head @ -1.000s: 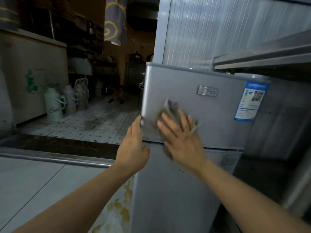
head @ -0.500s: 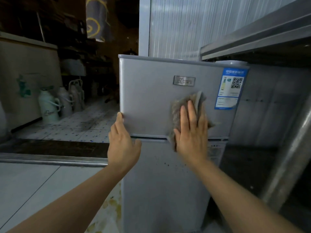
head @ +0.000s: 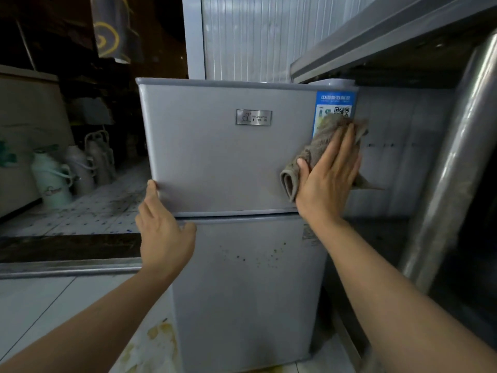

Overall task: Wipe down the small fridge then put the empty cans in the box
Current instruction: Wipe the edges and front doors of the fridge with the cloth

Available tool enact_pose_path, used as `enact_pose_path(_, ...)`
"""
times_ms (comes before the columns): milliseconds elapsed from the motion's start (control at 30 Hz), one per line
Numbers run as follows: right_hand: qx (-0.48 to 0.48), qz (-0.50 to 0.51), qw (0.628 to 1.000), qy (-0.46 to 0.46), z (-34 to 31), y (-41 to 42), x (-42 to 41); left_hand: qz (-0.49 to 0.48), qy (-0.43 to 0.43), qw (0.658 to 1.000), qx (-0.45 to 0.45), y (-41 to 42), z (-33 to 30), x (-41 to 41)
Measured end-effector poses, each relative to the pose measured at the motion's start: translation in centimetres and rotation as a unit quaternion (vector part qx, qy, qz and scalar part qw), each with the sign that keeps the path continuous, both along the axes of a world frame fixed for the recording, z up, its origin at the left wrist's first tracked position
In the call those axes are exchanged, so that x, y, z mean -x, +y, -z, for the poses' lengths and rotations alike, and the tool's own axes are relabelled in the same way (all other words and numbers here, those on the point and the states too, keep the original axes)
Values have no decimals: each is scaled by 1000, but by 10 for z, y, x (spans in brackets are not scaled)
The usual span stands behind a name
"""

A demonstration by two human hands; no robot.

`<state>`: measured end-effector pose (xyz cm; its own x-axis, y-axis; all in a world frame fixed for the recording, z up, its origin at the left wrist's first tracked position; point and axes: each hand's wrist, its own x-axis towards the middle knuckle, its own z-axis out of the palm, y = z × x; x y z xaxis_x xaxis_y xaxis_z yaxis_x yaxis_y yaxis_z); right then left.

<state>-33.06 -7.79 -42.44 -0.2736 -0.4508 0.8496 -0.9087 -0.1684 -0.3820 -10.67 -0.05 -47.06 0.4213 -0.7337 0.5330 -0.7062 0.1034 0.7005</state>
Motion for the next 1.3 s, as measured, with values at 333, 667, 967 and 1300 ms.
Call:
enact_pose_path(333,-197,-53,968,-144,142,22,9,20,1,1000,-10,3,23,-9)
enact_pose_path(667,-23,-89,992,-83,143,10,-38,29,-18,999,-28,7,54,-16)
enact_pose_path(967,48,-100,988,-109,143,6,-35,66,-36,996,-53,9,52,-34)
enact_pose_path(1300,77,-184,976,93,146,30,-148,101,-63,991,-65,12,50,-41)
